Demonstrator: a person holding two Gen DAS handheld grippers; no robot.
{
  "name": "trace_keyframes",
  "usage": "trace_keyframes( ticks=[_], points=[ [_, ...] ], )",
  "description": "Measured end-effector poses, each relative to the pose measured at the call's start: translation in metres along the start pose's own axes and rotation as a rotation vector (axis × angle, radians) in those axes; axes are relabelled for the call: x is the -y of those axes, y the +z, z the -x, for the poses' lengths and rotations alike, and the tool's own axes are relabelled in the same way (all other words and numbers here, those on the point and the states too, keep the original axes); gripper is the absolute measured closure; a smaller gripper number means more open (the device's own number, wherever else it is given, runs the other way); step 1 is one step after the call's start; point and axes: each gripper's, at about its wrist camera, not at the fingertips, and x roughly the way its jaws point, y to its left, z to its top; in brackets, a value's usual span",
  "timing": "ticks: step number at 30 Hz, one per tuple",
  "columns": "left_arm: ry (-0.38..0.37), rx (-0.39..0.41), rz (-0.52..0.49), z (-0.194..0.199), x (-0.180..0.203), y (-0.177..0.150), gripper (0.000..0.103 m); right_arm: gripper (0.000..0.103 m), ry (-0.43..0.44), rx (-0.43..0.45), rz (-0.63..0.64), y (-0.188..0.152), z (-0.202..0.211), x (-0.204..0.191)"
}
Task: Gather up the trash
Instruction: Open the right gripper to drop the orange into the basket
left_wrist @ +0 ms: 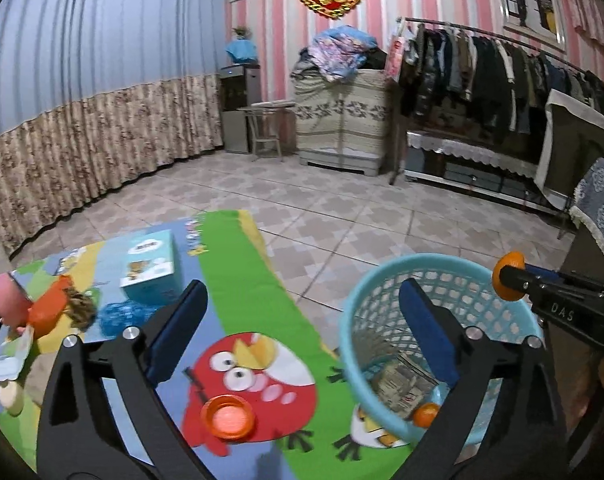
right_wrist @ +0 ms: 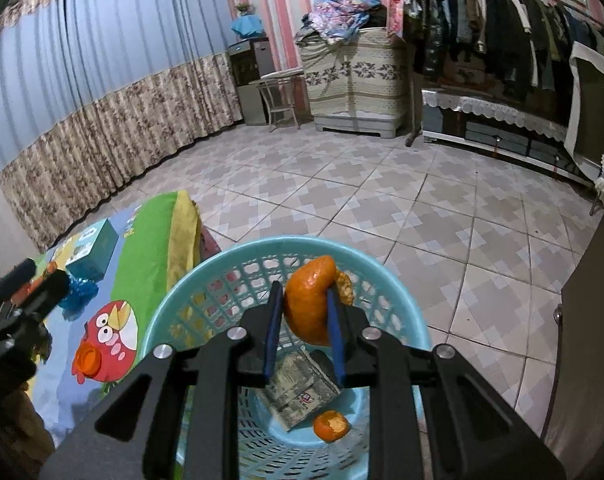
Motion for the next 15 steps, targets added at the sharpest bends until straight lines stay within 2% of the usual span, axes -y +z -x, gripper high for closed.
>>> trace_keyframes(
  ticks=[6, 8, 10, 14, 15],
  points=[
    [0.043, 0.014, 0.026, 0.011, -0.022, -0.004, 0.006, 0.077, 0.001, -0.042, 0.012, 0.0, -0.012, -0.009],
    [0.057, 0.02, 0.036, 0.018, -0.033, -0.007, 0.006, 0.068, -0.004, -0.057, 0.008, -0.001, -0.015, -0.012],
    [0.072, 0.022, 0.047, 0.023, -0.041, -0.008, 0.006, 0.044, -0.014, -0.053, 0.005, -0.002, -0.015, -0.013],
    [0.113, 0.03, 0.066, 0.038, -0.063, -0.013, 0.006, 0.033, -0.017, -0.037, -0.005, 0.0, -0.011, -0.013],
    [0.129, 0.033, 0.069, 0.044, -0.071, -0.015, 0.006, 0.027, -0.021, -0.027, -0.007, 0.001, -0.009, -0.014]
  ],
)
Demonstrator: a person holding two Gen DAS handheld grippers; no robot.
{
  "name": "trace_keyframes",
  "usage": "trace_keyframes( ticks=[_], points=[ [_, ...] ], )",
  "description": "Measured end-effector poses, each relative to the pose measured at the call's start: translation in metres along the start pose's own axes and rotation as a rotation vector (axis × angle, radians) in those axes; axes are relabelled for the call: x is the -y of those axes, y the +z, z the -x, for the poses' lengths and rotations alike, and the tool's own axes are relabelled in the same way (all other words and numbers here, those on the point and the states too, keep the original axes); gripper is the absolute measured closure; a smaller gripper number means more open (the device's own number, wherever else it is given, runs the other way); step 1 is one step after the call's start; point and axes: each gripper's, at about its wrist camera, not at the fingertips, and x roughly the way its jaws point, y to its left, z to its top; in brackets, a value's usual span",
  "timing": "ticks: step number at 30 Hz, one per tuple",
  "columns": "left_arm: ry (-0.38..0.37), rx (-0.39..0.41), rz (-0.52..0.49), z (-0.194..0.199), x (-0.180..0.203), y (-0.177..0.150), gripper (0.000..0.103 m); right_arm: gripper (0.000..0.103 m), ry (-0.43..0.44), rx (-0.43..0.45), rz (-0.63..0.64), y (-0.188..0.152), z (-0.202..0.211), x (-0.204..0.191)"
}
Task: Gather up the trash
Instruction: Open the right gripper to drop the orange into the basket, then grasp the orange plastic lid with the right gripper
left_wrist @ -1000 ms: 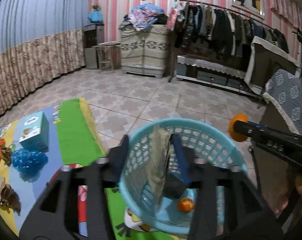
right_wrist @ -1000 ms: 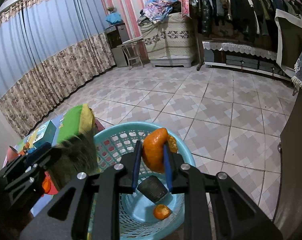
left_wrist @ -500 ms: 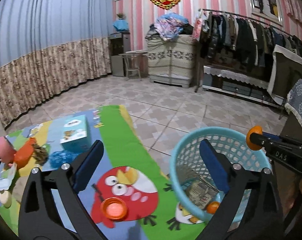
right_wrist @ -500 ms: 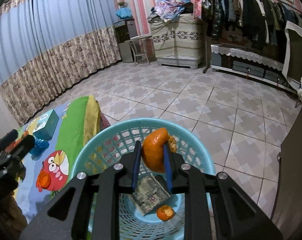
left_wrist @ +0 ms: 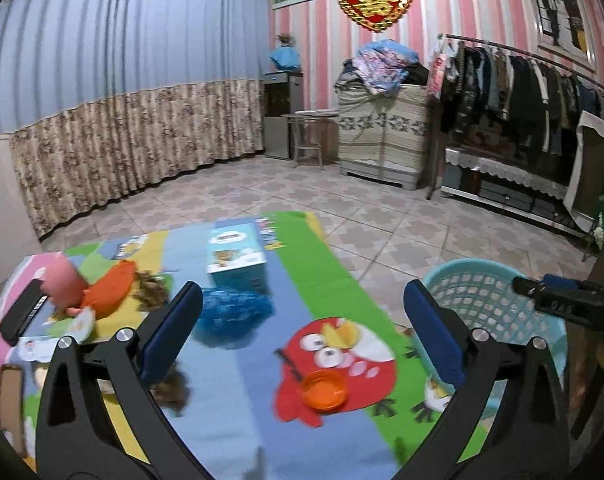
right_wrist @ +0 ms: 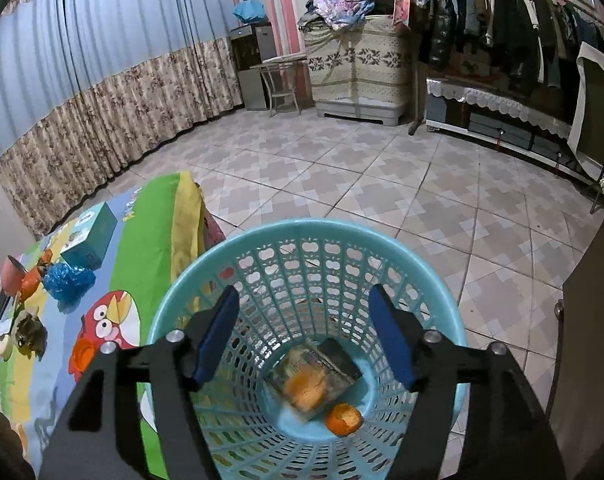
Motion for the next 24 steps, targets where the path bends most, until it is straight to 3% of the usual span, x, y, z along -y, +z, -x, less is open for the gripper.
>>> trace_keyframes(
  ticks=[1, 7, 14, 24],
  points=[
    [0.011, 0.002, 0.002, 0.003, -0.005, 0.0, 0.006, 0.021, -0.008, 0.015, 0.0, 0.0, 0.003, -0.002],
    [0.109, 0.004, 0.023, 0.022, -0.057, -0.013, 0.006, 0.011, -0.027, 0.045, 0.047, 0.002, 0.011, -0.021],
    [0.215, -0.034, 0.064, 0.036, -0.12, -0.042, 0.006, 0.01, -0.015, 0.081, 0.118, -0.003, 0.018, -0.07],
    [0.317, -0.125, 0.165, 0.049, -0.21, -0.087, 0.006, 0.01, 0.116, -0.024, 0.339, -0.042, 0.002, -0.166]
  ],
)
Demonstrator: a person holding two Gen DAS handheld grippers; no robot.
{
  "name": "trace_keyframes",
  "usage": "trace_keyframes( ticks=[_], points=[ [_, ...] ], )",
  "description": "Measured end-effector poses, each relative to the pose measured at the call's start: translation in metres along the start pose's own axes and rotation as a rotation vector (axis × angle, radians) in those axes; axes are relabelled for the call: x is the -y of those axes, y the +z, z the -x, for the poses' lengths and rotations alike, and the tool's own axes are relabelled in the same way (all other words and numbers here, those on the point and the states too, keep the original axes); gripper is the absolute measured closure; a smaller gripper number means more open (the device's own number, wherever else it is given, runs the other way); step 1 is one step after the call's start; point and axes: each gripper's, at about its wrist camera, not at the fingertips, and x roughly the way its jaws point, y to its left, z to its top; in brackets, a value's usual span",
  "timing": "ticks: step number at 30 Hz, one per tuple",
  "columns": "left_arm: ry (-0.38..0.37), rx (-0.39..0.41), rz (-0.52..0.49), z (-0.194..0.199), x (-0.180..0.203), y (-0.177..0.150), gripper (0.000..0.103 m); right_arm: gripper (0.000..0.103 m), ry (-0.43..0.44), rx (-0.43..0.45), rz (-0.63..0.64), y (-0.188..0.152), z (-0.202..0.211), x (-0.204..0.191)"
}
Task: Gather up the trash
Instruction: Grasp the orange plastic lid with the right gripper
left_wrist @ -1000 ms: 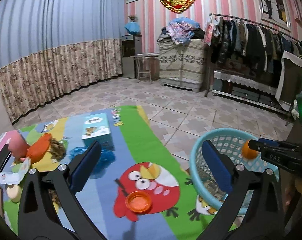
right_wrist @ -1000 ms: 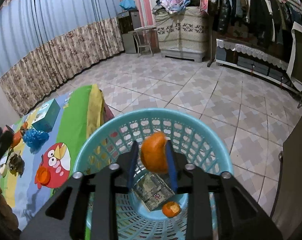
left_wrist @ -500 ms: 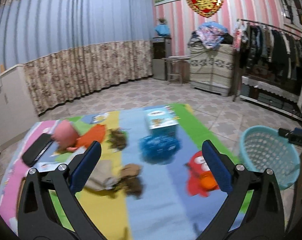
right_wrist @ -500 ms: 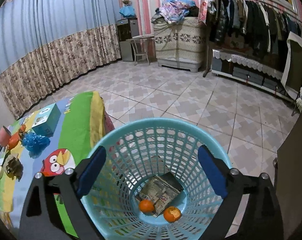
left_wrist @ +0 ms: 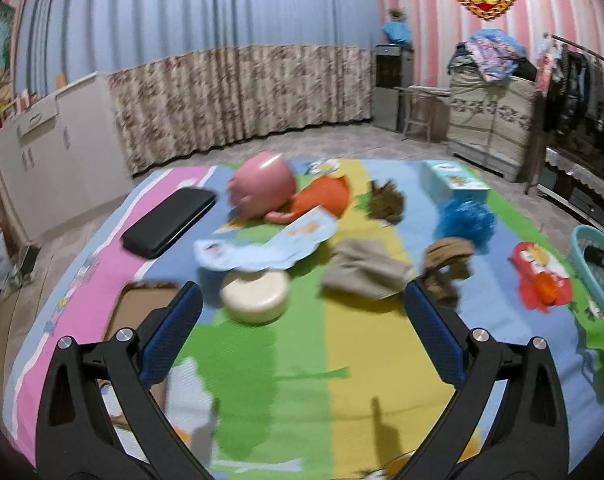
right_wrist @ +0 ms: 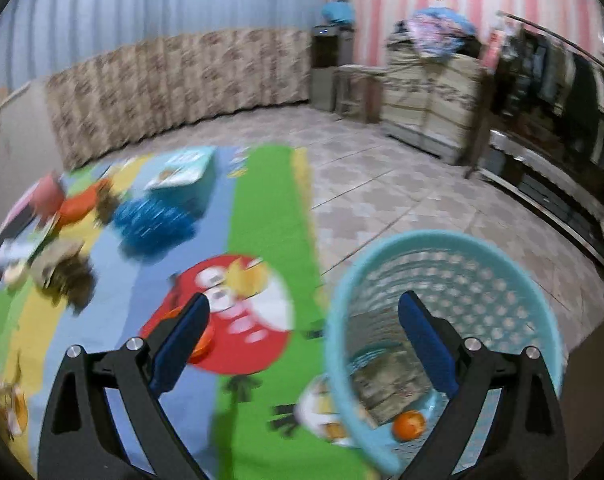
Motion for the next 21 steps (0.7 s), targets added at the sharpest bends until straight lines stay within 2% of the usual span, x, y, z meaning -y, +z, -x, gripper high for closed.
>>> trace_keyframes(
  ticks=[7, 13, 14, 16, 21],
  points=[
    [0.006, -0.02, 0.03, -0.006, -0.027, -0.009, 0.006, 0.01, 0.076, -0.094, 0.025, -0.009, -0.026, -0.033],
    [-0.034, -0.062, 0.046, -0.018, -0.031, -0.009, 0.006, 0.013, 0.078, -0.158, 0.058, -0.018, -0.041, -0.046],
    [-0.044, -0.072, 0.045, -0.021, -0.029, -0.008, 0.006, 0.017, 0.087, -0.166, 0.061, -0.018, -0.043, -0.047],
    [-0.06, -0.082, 0.043, -0.025, -0.024, -0.005, 0.006, 0.039, 0.132, -0.188, 0.052, -0.019, -0.046, -0.047],
    [-0.116, -0.105, 0.032, -0.038, -0.003, 0.009, 0.006, 0.058, 0.173, -0.184, 0.046, -0.019, -0.044, -0.046]
  ],
)
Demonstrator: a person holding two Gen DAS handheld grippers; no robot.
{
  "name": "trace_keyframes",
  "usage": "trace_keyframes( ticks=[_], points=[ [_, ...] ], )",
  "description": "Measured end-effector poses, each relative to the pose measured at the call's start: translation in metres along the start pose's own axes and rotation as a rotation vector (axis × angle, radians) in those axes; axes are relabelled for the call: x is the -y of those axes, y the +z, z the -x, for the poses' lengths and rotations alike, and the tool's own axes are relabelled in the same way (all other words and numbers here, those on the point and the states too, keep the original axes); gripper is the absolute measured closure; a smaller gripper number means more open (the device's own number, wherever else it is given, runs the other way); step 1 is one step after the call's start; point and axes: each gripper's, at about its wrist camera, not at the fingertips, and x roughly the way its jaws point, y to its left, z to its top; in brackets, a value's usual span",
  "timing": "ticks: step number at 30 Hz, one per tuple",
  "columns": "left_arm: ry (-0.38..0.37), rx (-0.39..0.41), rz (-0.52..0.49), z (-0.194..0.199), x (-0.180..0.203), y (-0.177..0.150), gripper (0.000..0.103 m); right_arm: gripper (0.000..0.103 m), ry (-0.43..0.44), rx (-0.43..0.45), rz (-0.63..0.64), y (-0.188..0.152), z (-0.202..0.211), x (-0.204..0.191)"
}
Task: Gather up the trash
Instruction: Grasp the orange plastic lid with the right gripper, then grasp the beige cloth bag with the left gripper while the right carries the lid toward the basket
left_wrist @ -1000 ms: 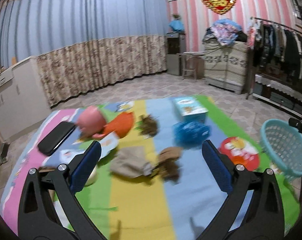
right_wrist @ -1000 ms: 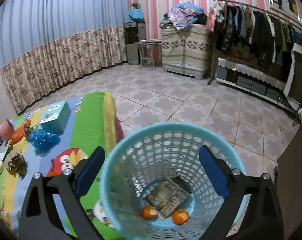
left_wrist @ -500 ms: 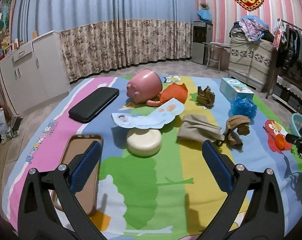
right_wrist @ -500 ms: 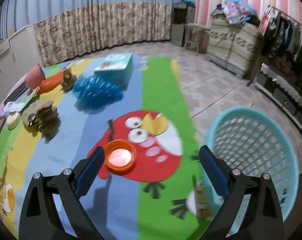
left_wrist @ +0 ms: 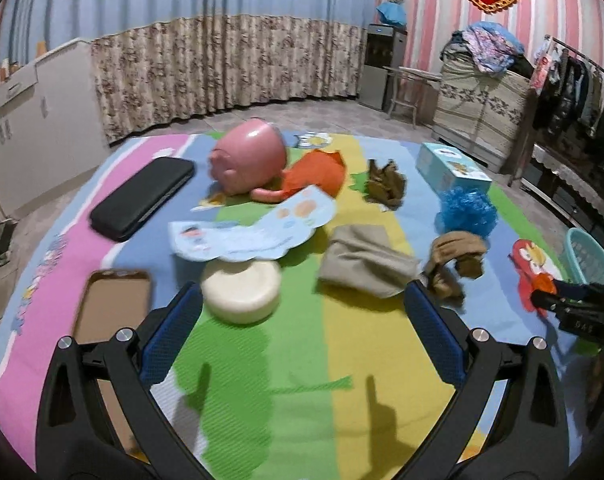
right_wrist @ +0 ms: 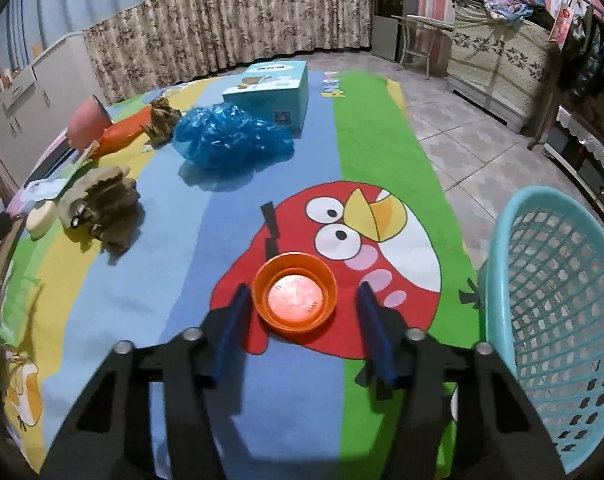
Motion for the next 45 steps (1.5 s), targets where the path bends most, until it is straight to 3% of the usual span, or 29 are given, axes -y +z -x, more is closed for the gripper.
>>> trace_keyframes(
  ticks=[1, 7, 11, 14, 18, 19, 21, 23, 27, 35, 45],
  points=[
    [-0.007, -0.002, -0.004, -0.004, 0.004, 0.002, 0.006, 0.063, 0.005, -0.001, 0.002, 0.0, 0.001, 0.0],
    [-0.033, -0.065, -0.02, -0.035, 0.029, 0.016, 0.006, 0.063, -0.005, 0.026, 0.005, 0.006, 0.012, 0.007],
    [0.001, -0.104, -0.052, -0.056, 0.044, 0.019, 0.008, 0.063, -0.006, 0.051, -0.007, 0.01, 0.021, 0.014],
    [-0.026, -0.176, -0.056, -0.071, 0.048, 0.017, 0.027, 0.063, -0.011, 0.067, -0.004, 0.013, 0.027, 0.017],
    [-0.026, -0.224, -0.064, -0.081, 0.052, 0.013, 0.036, 0.063, -0.009, 0.083, -0.006, 0.015, 0.032, 0.02],
    [-0.025, -0.221, -0.061, -0.081, 0.052, 0.013, 0.039, 0.063, -0.01, 0.089, -0.01, 0.016, 0.034, 0.021],
    [-0.041, -0.201, -0.066, -0.075, 0.054, 0.014, 0.056, 0.063, -0.007, 0.098, -0.016, 0.016, 0.036, 0.023],
    [-0.038, -0.194, -0.083, -0.071, 0.057, 0.013, 0.067, 0.063, -0.004, 0.109, -0.022, 0.016, 0.04, 0.025],
    [-0.026, -0.155, -0.117, -0.058, 0.063, 0.013, 0.078, 0.063, -0.007, 0.132, -0.029, 0.016, 0.048, 0.03],
    [0.002, 0.028, -0.178, 0.005, 0.083, 0.037, 0.079, 0.063, -0.029, 0.213, -0.069, 0.018, 0.077, 0.052],
    [-0.113, 0.162, -0.201, 0.054, 0.151, 0.063, 0.079, 0.063, -0.142, 0.311, -0.138, 0.009, 0.122, 0.097]
  ],
)
